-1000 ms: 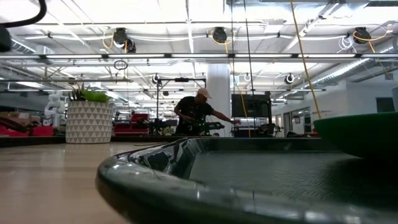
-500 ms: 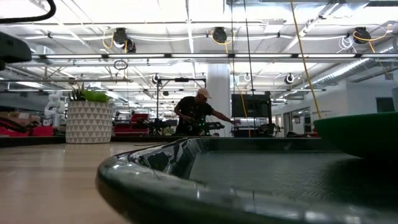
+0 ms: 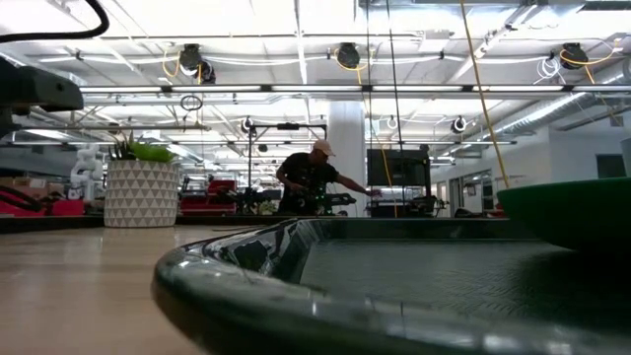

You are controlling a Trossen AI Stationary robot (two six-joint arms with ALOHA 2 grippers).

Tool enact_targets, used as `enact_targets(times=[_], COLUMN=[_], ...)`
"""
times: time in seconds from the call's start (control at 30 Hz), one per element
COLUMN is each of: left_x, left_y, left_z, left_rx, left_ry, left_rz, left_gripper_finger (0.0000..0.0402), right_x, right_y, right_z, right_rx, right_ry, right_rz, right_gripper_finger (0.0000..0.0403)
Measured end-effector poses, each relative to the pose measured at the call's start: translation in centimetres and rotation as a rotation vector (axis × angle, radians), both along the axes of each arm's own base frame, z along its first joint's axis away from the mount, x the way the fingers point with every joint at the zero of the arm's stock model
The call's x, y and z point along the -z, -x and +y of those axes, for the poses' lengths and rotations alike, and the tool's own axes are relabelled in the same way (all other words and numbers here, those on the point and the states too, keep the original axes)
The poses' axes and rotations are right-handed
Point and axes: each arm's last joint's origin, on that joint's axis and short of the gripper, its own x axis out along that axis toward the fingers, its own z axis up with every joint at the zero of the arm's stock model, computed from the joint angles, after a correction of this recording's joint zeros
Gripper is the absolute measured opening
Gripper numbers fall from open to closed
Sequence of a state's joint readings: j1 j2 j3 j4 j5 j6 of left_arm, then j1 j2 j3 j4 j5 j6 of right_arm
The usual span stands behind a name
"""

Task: Pick and place plate/cup/fork/spoon on tray
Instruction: Put the orange fork on the black serving tray beside the green plate

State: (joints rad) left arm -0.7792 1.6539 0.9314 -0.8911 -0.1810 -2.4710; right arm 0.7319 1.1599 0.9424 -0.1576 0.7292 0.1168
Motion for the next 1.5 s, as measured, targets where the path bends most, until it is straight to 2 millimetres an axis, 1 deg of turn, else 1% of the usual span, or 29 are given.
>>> enact_targets(times=[0.07,0.2,0.4,0.7,1.0,1.1,1.27,1.4,1.5], left_x=[0.0,-0.1,0.0,1.7,2.1,2.1,2.1,2.1,1.9], left_y=[0.0,0.8,0.8,0.3,0.1,0.1,-0.1,-0.5,-1.3], left_z=[0.0,0.3,0.5,0.7,0.7,0.8,1.0,1.1,0.9], left_rx=[-0.001,-0.026,-0.047,-0.067,0.041,0.092,0.142,0.209,0.266], left_ry=[0.007,-0.027,-0.039,-0.091,-0.144,-0.156,-0.224,-0.270,-0.313], left_rz=[0.008,0.088,0.097,0.138,0.123,0.126,0.079,0.035,-0.070], left_gripper_finger=[0.0106,0.0106,0.0106,0.0106,0.0105,0.0089,0.0034,0.0031,0.0032], right_x=[0.1,0.3,0.4,0.5,0.5,0.5,0.4,0.4,0.4], right_y=[0.0,0.1,0.1,0.2,0.2,0.2,0.2,0.2,0.2], right_z=[0.0,-0.1,-0.1,-0.2,-0.2,-0.2,-0.2,-0.2,-0.2], right_rx=[0.003,0.009,0.011,0.011,0.008,0.008,0.008,0.008,0.009], right_ry=[0.002,-0.003,0.000,0.010,0.023,0.022,0.017,0.017,0.016], right_rz=[0.011,0.025,0.032,0.043,0.045,0.044,0.039,0.038,0.037], right_gripper_finger=[0.0022,0.0022,0.0022,0.0022,0.0022,0.0022,0.0022,0.0022,0.0022])
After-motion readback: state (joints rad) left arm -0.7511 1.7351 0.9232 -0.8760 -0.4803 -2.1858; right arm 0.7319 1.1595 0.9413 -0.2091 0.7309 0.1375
